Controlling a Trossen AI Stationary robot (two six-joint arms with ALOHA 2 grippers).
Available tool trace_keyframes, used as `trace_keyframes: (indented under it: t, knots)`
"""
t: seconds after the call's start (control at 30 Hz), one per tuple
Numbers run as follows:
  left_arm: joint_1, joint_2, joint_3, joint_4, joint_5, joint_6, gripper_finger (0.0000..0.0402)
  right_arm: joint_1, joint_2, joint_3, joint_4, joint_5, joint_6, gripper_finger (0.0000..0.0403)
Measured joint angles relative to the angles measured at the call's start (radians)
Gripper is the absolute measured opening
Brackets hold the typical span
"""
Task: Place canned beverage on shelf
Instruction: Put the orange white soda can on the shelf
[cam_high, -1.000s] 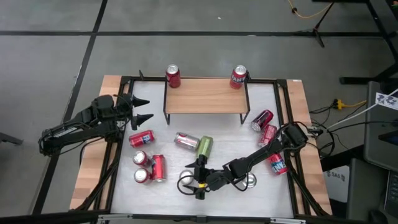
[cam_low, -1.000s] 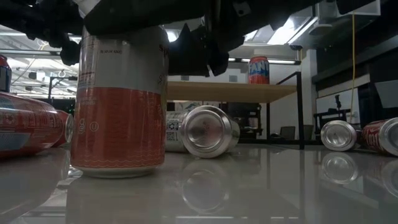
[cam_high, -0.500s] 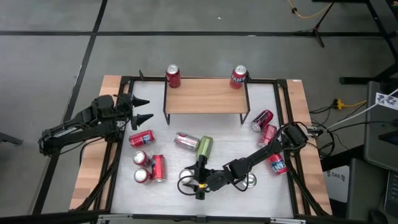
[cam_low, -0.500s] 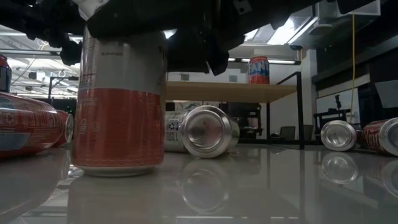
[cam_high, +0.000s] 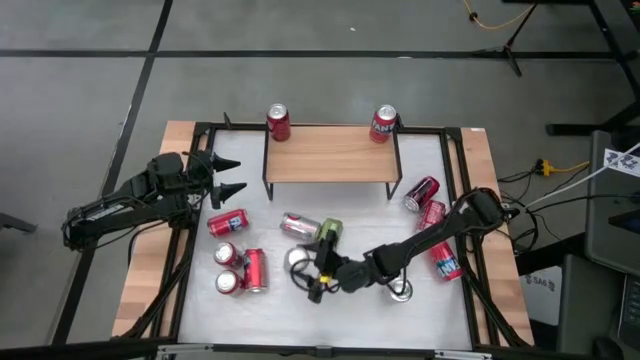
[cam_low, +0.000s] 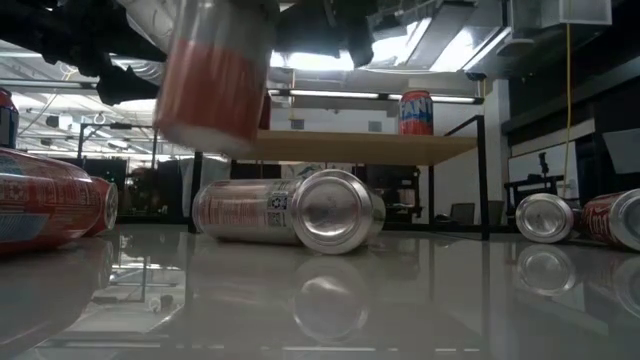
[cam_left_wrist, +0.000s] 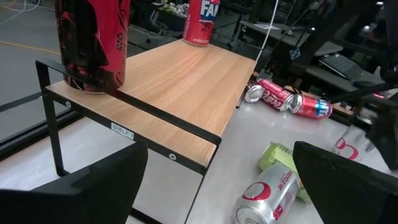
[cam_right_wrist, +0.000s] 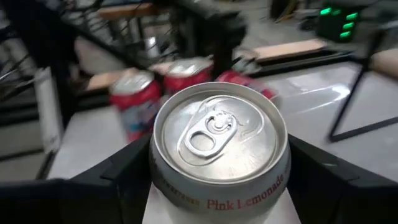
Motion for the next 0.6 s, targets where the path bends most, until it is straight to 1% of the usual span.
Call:
trace_keyframes:
  t: [0.17, 0.33, 0.5, 0.6]
  knots:
    - [0.000, 0.000, 0.000, 0.000, 0.000, -0.025, 0.0396, -0.062, -0.062, 0.000, 0.031, 0.087, -0.028, 0.0283]
    - [0.000, 0.000, 0.000, 0.000, 0.000, -0.025, 0.0396, -0.143, -0.107, 0.000, 0.039, 0.145, -0.048, 0.0285]
    - [0.000, 0.000, 0.000, 0.000, 0.000, -0.025, 0.0396, -0.225, -0.147, 0.000, 0.045, 0.250, -0.089, 0.0286]
    - [0.000, 0.000, 0.000, 0.000, 0.000, -0.025, 0.0396, -0.266, -0.168, 0.000, 0.040, 0.278, -0.101, 0.0287]
